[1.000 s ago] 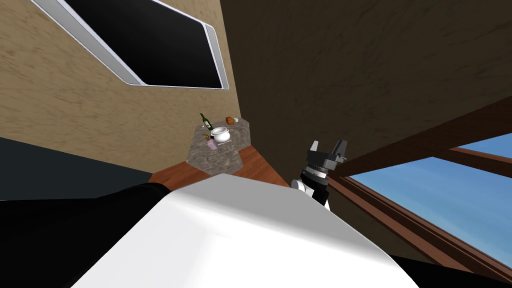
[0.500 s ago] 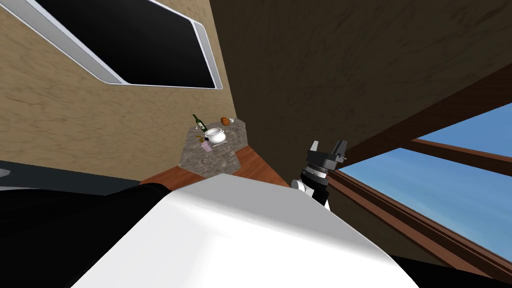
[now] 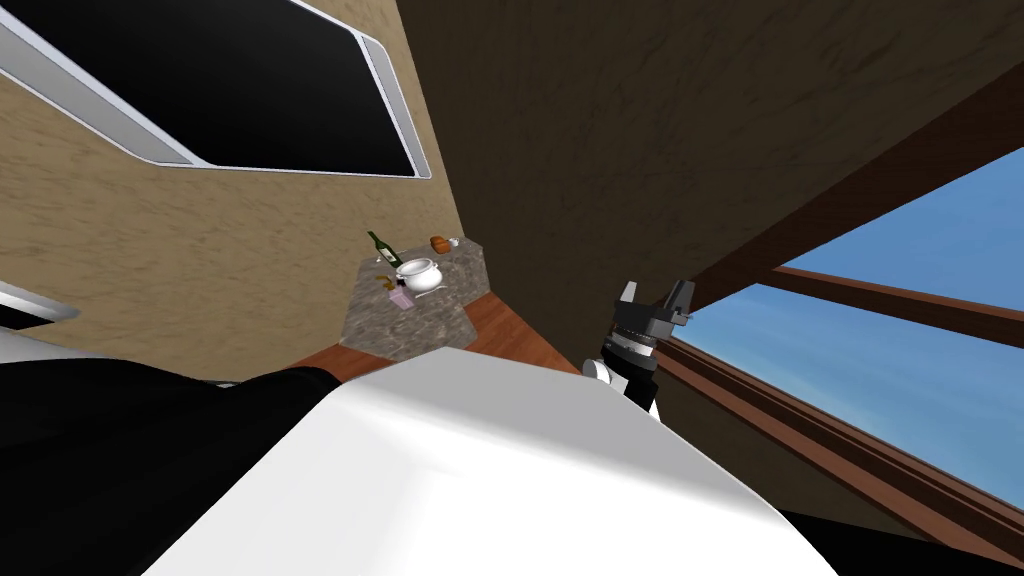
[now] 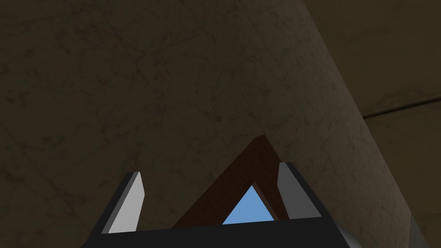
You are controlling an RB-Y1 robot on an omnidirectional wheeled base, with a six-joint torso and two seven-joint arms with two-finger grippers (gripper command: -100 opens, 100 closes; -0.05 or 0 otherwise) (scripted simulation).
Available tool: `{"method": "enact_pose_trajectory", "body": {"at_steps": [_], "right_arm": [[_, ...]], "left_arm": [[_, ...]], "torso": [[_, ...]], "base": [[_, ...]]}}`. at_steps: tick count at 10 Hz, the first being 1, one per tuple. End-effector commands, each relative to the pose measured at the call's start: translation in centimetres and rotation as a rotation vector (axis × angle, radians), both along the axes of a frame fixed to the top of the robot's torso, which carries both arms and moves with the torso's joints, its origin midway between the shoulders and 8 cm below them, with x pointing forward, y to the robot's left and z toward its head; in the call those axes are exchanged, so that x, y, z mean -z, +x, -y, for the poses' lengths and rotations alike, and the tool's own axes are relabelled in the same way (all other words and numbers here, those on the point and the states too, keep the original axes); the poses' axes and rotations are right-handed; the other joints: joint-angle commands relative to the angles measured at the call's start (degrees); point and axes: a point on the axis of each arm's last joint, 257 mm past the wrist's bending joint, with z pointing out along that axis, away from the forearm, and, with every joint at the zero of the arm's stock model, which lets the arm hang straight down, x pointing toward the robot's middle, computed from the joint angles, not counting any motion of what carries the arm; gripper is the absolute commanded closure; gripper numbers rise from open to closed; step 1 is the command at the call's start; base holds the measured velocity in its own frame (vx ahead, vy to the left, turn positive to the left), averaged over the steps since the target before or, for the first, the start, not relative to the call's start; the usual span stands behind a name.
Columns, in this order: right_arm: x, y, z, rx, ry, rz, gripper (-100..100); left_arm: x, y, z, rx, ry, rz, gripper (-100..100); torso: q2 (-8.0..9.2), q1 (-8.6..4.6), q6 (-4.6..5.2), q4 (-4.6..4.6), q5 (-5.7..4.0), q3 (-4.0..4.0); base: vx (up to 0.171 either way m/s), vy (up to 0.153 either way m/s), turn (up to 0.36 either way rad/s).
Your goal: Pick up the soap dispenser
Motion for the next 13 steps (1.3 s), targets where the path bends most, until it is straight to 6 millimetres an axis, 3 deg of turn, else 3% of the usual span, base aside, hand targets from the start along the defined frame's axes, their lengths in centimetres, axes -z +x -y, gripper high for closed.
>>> {"method": "enact_pose_trajectory", "body": {"at_steps": [1, 4, 6, 9, 12, 13], "right_arm": [[0.0, 0.0, 0.0, 0.000, 0.000, 0.000, 0], [0.0, 0.0, 0.0, 0.000, 0.000, 0.000, 0], [0.0, 0.0, 0.0, 0.000, 0.000, 0.000, 0], [0.0, 0.0, 0.0, 0.000, 0.000, 0.000, 0], [0.0, 0.0, 0.0, 0.000, 0.000, 0.000, 0], [0.0, 0.0, 0.0, 0.000, 0.000, 0.000, 0]], "left_arm": [[0.0, 0.0, -0.6, 0.016, 0.015, -0.014, -100], [0.0, -1.8, -4.3, 0.008, 0.105, -0.104, -100], [-0.2, -1.7, -4.8, 0.038, 0.122, -0.113, -100], [-0.7, -2.6, -8.7, 0.043, 0.223, -0.184, -100], [-1.5, -2.6, -11.2, 0.074, 0.290, -0.219, -100], [-2.0, -2.7, -13.0, 0.075, 0.339, -0.242, -100]], "torso": [[0.00, 0.00, 0.00, 0.00, 0.00, 0.00], [-0.03, 0.01, 0.00, -0.01, 0.00, -0.02], [-0.06, 0.05, -0.01, -0.01, 0.01, -0.03], [-0.05, 0.09, -0.01, -0.01, 0.02, -0.03], [-0.16, 0.17, 0.00, -0.03, 0.04, -0.09], [-0.13, 0.20, -0.02, -0.03, 0.06, -0.08]], "base": [[0.005, -0.004, 0.004], [0.021, -0.011, -0.159], [0.016, 0.001, -0.054], [0.027, 0.012, -0.145], [0.042, 0.033, -0.116], [0.043, 0.055, -0.144]]}}
